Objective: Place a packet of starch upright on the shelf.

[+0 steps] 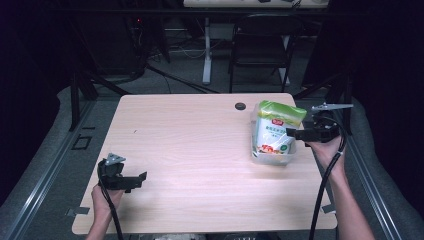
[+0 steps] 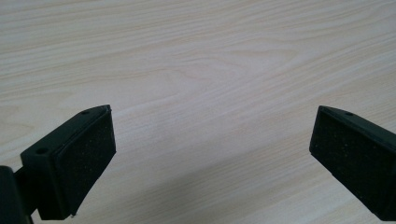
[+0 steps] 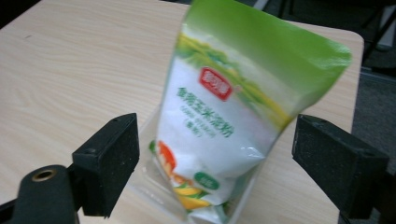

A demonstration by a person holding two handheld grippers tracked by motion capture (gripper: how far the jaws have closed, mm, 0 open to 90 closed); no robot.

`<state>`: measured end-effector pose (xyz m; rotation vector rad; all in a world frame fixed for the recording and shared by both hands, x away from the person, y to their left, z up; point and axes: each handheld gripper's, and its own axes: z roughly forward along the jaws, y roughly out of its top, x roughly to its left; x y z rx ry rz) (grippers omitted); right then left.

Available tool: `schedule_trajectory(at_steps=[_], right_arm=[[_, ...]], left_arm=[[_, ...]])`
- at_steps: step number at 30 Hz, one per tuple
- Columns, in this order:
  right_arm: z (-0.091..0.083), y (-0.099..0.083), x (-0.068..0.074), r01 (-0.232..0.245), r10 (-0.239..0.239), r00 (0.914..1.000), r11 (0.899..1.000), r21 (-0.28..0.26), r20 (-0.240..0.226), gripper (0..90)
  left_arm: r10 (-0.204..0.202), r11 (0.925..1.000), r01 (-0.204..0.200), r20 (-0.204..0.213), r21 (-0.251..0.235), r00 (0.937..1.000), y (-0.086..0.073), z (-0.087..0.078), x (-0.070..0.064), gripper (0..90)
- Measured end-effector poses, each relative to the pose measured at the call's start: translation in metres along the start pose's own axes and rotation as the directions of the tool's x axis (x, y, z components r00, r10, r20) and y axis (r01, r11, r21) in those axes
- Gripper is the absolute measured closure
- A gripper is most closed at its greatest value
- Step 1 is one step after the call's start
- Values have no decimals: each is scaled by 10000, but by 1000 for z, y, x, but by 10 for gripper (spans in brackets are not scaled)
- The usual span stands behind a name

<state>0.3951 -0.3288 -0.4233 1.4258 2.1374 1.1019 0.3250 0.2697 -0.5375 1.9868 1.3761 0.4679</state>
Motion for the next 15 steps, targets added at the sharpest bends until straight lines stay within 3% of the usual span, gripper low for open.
schedule_trajectory(at_steps=[7,10,15], right_arm=[[-18,-1,27,673,-671,9966,9977,11,-471,47],[-26,-5,45,1075,-1072,9906,9942,-3,-850,35],[-31,-11,62,1455,-1444,9828,9894,9,-1151,24]], left_arm=[[-22,10000,22,-26,-28,10000,0,-1,0,4],[-25,10000,25,-17,-39,10000,0,-1,0,4],[-9,10000,9,-6,-53,10000,0,-1,0,3]])
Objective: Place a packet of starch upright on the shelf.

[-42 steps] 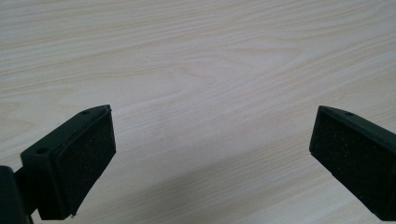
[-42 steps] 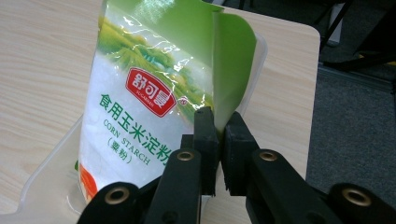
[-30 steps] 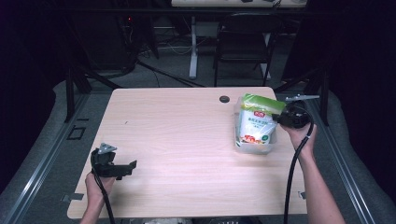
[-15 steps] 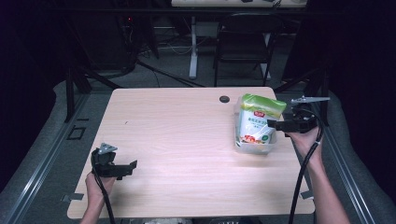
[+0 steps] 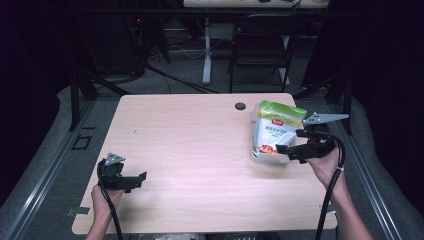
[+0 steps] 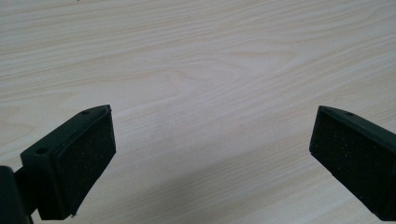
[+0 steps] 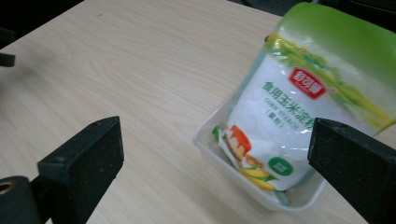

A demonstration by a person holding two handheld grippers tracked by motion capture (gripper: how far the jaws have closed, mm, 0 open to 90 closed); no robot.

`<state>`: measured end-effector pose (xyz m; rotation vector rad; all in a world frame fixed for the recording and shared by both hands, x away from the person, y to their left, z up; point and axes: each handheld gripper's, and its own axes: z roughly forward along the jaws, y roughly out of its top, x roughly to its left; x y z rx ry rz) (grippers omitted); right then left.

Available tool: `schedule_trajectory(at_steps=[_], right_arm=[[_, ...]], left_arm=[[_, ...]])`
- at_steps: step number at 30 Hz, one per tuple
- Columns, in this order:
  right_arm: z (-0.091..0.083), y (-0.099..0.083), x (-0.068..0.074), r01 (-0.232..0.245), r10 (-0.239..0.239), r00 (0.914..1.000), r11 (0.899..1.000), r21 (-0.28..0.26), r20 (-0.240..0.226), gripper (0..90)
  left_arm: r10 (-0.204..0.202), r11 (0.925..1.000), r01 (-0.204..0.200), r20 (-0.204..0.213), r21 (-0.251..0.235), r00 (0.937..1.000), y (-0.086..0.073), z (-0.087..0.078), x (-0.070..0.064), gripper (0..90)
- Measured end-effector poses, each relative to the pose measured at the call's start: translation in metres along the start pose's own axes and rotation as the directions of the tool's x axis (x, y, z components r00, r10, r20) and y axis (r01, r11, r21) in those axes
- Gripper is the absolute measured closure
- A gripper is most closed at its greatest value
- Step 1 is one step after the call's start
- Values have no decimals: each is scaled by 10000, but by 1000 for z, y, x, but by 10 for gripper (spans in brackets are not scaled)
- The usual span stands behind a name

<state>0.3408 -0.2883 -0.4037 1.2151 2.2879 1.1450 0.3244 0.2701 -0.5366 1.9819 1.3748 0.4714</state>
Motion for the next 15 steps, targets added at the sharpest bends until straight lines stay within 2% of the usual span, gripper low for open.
schedule_trajectory(at_steps=[4,5,6,11,15], right_arm=[[1,-6,18,404,-397,9988,9989,231,-301,7],[4,-11,27,607,-591,9975,9974,400,-398,0],[4,-11,27,607,-591,9975,9974,400,-398,0],[12,-24,46,928,-871,9932,9929,738,-779,0],[20,-35,61,1325,-1201,9870,9841,1184,-1064,0]], left_arm=[[-27,10000,27,-27,-22,10000,0,-1,0,4],[-27,10000,27,2,-29,10000,0,-1,0,3],[-16,10000,16,-21,-24,10000,0,-1,0,3],[-16,10000,16,-19,-15,10000,1,-1,0,4],[-13,10000,13,-3,-32,10000,1,-1,0,3]])
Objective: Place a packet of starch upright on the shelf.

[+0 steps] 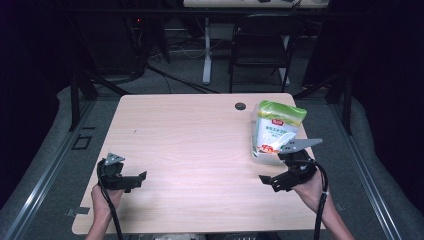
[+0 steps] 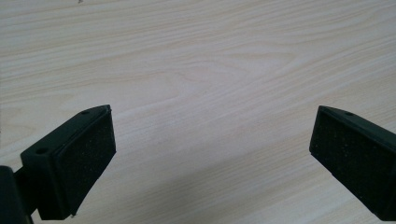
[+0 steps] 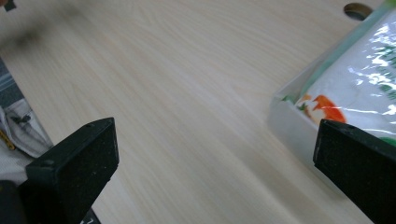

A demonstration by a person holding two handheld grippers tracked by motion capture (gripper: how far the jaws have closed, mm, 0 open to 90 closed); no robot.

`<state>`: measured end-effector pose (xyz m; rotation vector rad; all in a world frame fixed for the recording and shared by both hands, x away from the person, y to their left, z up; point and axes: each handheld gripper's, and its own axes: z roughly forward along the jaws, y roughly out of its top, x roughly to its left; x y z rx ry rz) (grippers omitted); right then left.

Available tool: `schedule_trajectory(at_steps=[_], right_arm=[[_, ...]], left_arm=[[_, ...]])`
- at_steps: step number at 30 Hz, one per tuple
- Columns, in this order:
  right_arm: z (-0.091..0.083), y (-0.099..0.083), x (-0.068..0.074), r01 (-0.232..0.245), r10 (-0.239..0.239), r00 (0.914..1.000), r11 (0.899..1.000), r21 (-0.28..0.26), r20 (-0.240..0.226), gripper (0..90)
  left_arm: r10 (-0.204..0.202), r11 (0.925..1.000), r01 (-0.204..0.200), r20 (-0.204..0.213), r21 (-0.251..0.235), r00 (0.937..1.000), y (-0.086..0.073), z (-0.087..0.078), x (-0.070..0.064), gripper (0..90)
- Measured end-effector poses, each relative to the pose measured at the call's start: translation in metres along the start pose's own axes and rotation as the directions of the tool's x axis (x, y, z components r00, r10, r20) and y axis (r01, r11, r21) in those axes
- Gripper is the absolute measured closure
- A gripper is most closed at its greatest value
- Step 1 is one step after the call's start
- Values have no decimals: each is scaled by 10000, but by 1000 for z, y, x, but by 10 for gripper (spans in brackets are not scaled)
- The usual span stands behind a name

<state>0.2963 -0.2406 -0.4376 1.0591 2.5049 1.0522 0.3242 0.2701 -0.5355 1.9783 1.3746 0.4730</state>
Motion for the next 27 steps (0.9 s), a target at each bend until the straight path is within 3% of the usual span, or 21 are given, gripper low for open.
schedule_trajectory(at_steps=[4,9,18,27], right_arm=[[13,-13,12,230,-224,9996,9992,325,-182,0],[26,-28,14,175,-159,9995,9981,585,-267,0],[52,-62,3,-290,356,9979,9925,1183,-536,26],[54,-74,-10,-684,751,9959,9897,1255,-498,21]], left_arm=[[-4,10000,4,-8,1,10000,0,0,0,4],[-28,10000,28,16,4,10000,0,0,1,4],[-92,10000,92,42,19,9999,-1,1,2,3],[-14,10000,12,149,95,9999,-1,3,1,4]])
